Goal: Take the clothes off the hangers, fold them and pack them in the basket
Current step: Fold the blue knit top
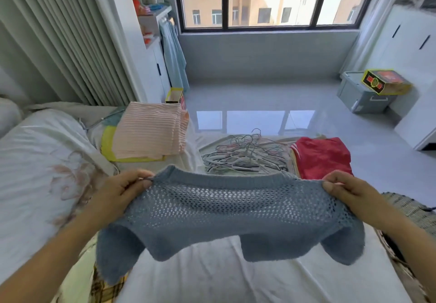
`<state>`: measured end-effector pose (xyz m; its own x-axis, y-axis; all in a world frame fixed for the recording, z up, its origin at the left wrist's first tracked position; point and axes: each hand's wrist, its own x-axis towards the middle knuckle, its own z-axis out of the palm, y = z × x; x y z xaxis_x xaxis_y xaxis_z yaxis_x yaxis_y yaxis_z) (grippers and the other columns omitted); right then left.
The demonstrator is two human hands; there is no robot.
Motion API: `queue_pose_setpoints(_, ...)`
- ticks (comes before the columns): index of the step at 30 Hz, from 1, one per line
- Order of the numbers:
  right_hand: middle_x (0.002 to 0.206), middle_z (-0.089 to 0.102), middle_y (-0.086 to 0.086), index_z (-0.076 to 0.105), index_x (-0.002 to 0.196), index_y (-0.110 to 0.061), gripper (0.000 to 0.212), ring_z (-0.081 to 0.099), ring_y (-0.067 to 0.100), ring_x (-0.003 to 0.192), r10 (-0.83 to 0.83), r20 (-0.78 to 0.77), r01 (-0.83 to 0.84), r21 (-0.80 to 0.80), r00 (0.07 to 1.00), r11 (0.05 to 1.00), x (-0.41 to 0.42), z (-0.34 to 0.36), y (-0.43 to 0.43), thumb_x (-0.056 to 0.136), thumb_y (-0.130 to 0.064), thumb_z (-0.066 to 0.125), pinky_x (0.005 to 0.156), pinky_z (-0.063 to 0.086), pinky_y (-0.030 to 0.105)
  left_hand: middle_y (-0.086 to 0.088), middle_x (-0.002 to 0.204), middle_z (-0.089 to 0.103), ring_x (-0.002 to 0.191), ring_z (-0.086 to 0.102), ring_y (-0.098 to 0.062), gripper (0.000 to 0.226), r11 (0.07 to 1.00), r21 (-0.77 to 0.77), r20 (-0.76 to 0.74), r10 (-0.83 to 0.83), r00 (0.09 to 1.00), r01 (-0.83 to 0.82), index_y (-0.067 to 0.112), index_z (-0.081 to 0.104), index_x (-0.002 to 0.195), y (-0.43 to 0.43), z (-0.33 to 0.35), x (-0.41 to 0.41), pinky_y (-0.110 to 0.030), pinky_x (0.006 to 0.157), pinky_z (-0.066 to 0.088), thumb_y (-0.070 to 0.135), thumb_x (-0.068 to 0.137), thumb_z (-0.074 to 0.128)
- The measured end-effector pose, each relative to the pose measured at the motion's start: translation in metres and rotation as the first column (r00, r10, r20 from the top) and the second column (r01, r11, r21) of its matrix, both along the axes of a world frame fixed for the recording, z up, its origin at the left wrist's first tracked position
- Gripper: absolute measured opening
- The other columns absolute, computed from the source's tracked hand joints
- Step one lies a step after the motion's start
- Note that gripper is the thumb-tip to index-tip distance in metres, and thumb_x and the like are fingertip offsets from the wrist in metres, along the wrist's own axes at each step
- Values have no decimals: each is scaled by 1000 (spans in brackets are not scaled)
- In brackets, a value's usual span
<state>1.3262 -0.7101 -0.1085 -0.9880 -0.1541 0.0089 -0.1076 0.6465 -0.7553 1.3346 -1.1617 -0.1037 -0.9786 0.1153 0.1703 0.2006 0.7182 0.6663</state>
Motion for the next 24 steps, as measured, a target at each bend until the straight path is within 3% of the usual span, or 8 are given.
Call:
queue_pose_setpoints(2,77,64,-6,61,76,-33,59,57,-1,63,25,94,-21,-39,995,999,-5,-4,3,58,-88,47,59,42,9,26,89,66,80,59,10,23,999,33,72,-42,997,39,60,61,86,-4,4,-4,-4,69,41,37,83,59)
queue_pose_setpoints(5,78,62,13,63,74,-23,34,55,10,65,58,234,-36,-95,971,995,-32,-20,-2,77,-57,60,63,44,19,26,82,68,75,60,9,7,996,74,204,-64,977,50,52,66,81,-7,-7,-31,-6,65,42,47,81,62)
queue_pose_setpoints(7,77,58,20,65,81,-14,18,52,17,70,52,323,-36,-56,945,998,-60,-46,-7,84,-31,61,67,40,28,25,71,67,68,58,9,18,997,76,305,-39,952,16,42,69,72,-9,-38,-60,-6,61,39,28,84,68)
queue_pose_setpoints(11,69,54,6,62,79,-10,17,46,18,66,5,468,-70,123,884,990,-123,-131,-25,88,-24,63,61,32,30,7,67,62,71,55,-12,21,999,4,486,28,874,-34,27,60,76,-13,-135,-121,-12,58,37,9,84,67)
queue_pose_setpoints(14,78,60,7,61,81,-10,15,55,22,77,-90,440,-28,254,893,967,-171,-201,-44,89,-22,61,63,35,31,-6,73,61,77,54,-21,6,991,-57,526,131,840,-119,8,62,86,-14,-218,-168,-24,61,39,6,83,67)
queue_pose_setpoints(19,123,58,19,50,125,-1,36,56,34,109,-387,244,331,239,889,913,-197,-323,-70,92,-12,55,92,41,41,-21,112,59,103,57,-34,40,797,-18,459,543,703,-604,0,48,122,-6,-337,-198,-40,91,45,7,85,62)
queue_pose_setpoints(22,116,58,21,55,118,2,30,56,35,106,-313,297,251,229,902,940,-142,-389,-85,90,-8,57,91,41,41,-18,103,57,97,57,-32,31,735,50,568,536,625,-676,0,49,114,6,-400,-136,-41,85,47,5,85,61)
queue_pose_setpoints(24,104,58,25,58,109,6,25,54,39,101,-384,299,321,239,874,917,-90,-416,-88,86,-3,61,86,39,41,-22,101,56,93,55,-30,30,710,-52,612,578,539,-703,-5,50,109,12,-433,-65,-37,81,43,5,84,64)
